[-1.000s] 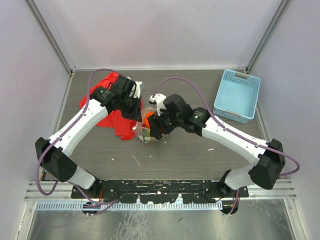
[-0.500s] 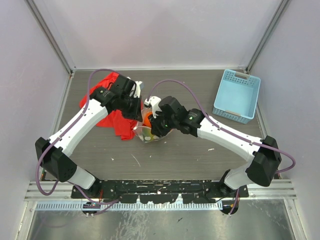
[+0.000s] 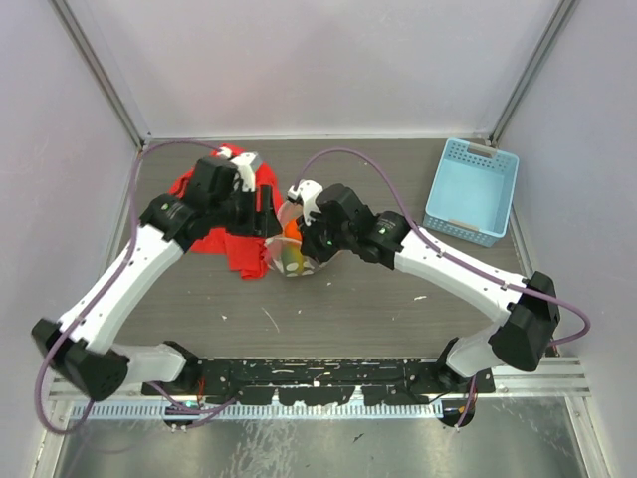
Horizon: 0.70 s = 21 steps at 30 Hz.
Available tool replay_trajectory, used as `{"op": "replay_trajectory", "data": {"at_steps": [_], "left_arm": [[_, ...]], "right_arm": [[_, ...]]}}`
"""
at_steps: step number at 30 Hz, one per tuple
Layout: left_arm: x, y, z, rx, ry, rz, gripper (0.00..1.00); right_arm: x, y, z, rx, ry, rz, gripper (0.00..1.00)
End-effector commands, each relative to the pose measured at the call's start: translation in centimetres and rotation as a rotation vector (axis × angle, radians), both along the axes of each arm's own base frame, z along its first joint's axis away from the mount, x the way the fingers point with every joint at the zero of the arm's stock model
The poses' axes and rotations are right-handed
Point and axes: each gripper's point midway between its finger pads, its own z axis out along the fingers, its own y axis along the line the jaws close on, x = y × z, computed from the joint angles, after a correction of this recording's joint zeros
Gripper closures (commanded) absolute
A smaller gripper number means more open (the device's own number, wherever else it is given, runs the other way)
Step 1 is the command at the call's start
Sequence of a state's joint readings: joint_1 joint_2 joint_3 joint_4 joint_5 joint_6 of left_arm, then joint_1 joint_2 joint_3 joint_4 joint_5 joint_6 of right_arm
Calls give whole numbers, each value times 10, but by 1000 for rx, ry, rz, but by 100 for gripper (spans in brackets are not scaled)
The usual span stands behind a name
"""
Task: Place the food in the zip-top bag and seal the zipper
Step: Zip the zipper food storage bag at the center of the board.
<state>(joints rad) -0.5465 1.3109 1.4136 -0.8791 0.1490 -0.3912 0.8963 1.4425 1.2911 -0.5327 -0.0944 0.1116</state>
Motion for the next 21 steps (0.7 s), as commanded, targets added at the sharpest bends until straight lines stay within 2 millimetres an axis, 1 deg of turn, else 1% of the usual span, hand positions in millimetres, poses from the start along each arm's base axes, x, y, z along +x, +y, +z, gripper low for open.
{"op": "replay_trajectory", "data": {"at_steps": [1, 2, 6, 10, 12, 13, 14, 16, 21], "left_arm": [[5, 18, 40, -110, -211, 67, 32], [0, 22, 47, -139, -253, 74, 28], [-11, 32, 56, -216, -364, 92, 17], [-18, 32, 53, -270, -416, 82, 14], [-16, 28, 50, -306, -433, 76, 13], [-15, 25, 44, -320, -427, 71, 13], [-15, 20, 44, -347, -434, 55, 13], [-15, 9, 42, -404, -439, 19, 9], [-11, -8, 38, -492, -478, -42, 9]], "right_arm": [[18, 9, 45, 90, -75, -47, 99], [20, 8, 48, 94, -78, -54, 99], [25, 6, 54, 102, -78, -68, 99], [26, 4, 56, 97, -79, -61, 99], [24, 2, 57, 92, -83, -55, 100], [24, -1, 57, 87, -87, -58, 100], [24, -4, 57, 79, -88, -65, 99], [25, -13, 60, 65, -97, -83, 99], [25, -31, 66, 64, -98, -116, 99]]}}
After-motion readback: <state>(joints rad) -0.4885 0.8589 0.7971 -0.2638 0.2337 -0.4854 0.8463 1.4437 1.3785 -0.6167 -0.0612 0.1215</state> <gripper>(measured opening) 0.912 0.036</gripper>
